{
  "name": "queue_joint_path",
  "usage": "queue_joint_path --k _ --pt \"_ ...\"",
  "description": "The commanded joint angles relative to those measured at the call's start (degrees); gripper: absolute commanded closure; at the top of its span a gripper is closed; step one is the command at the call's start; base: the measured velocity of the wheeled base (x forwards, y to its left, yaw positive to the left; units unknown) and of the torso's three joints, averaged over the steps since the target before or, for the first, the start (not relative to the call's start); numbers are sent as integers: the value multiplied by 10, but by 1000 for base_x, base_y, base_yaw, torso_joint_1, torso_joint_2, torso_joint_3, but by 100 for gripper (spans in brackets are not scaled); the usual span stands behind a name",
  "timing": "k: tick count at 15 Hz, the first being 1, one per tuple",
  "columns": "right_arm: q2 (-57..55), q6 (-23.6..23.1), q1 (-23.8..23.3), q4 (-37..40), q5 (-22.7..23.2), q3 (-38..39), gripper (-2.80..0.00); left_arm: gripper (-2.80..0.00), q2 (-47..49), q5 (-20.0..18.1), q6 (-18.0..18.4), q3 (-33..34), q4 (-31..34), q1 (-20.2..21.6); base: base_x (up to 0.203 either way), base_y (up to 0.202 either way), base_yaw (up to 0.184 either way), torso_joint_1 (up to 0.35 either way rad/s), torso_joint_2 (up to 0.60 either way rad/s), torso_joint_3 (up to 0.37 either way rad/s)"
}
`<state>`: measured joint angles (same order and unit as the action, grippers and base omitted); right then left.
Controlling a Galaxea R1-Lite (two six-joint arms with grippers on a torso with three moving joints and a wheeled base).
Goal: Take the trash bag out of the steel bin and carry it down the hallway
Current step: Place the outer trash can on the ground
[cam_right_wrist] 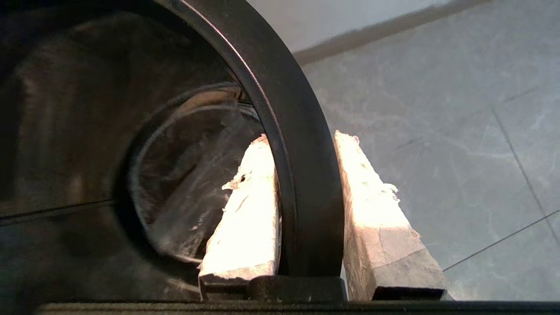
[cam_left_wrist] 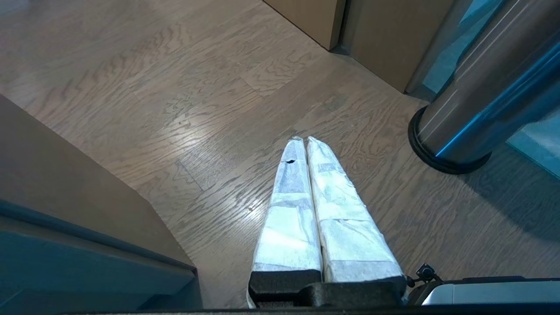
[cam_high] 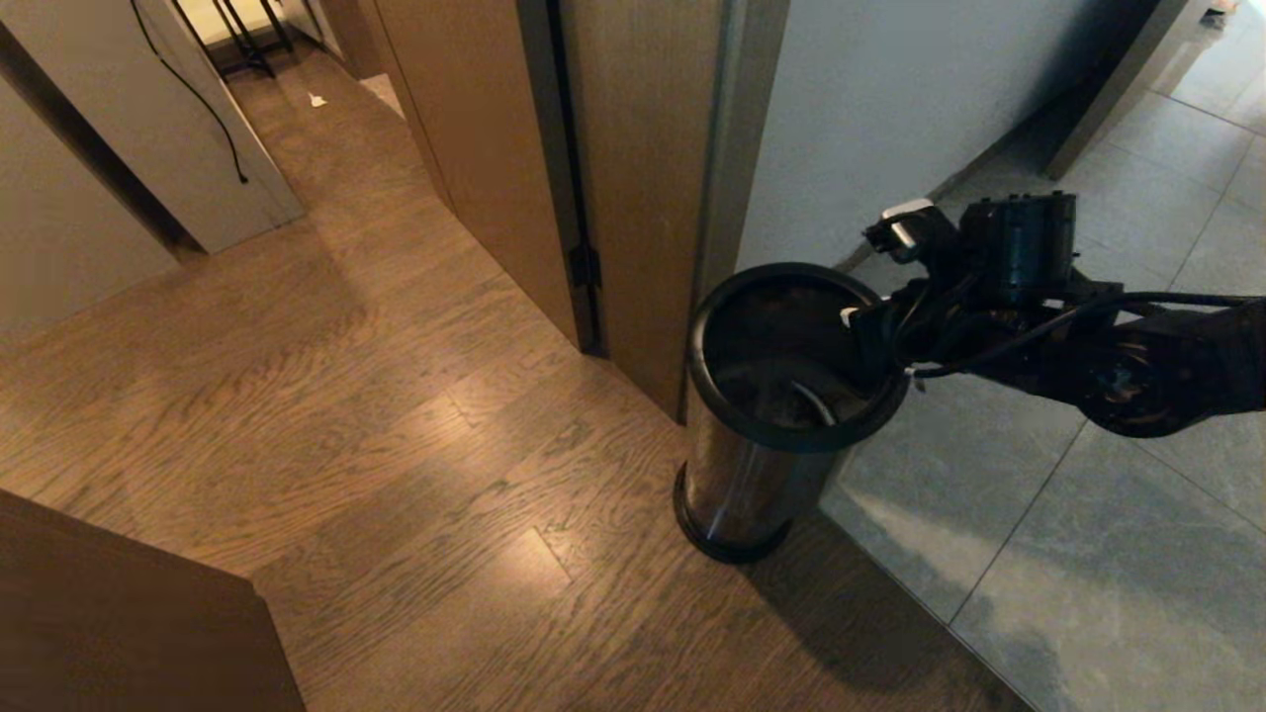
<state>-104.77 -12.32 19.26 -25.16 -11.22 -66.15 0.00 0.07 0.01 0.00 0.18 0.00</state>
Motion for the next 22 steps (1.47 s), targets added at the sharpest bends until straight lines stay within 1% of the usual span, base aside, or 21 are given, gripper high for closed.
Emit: queue_joint_path --k 1,4,8,13,16,18,20,22 --pt "52 -1 0 10 3 0 0 0 0 0 0 0 0 0 0 0 0 0 0 0" --pt "87 1 1 33 5 1 0 0 0 0 0 0 0 0 0 0 0 0 0 0" --pt "141 1 1 67 23 -1 0 0 0 1 0 0 0 0 0 0 0 0 0 0" --pt "188 5 -4 92 23 -4 0 0 0 0 0 0 0 0 0 0 0 0 0 0" --pt "191 6 -32 93 23 -7 0 0 0 0 0 0 0 0 0 0 0 0 0 0" --pt "184 5 -61 95 24 -21 0 0 0 0 0 0 0 0 0 0 0 0 0 0" --pt "170 5 -99 101 39 -34 0 0 0 0 0 0 0 0 0 0 0 0 0 0" --pt "143 9 -126 105 46 -61 0 0 0 0 0 0 0 0 0 0 0 0 0 0"
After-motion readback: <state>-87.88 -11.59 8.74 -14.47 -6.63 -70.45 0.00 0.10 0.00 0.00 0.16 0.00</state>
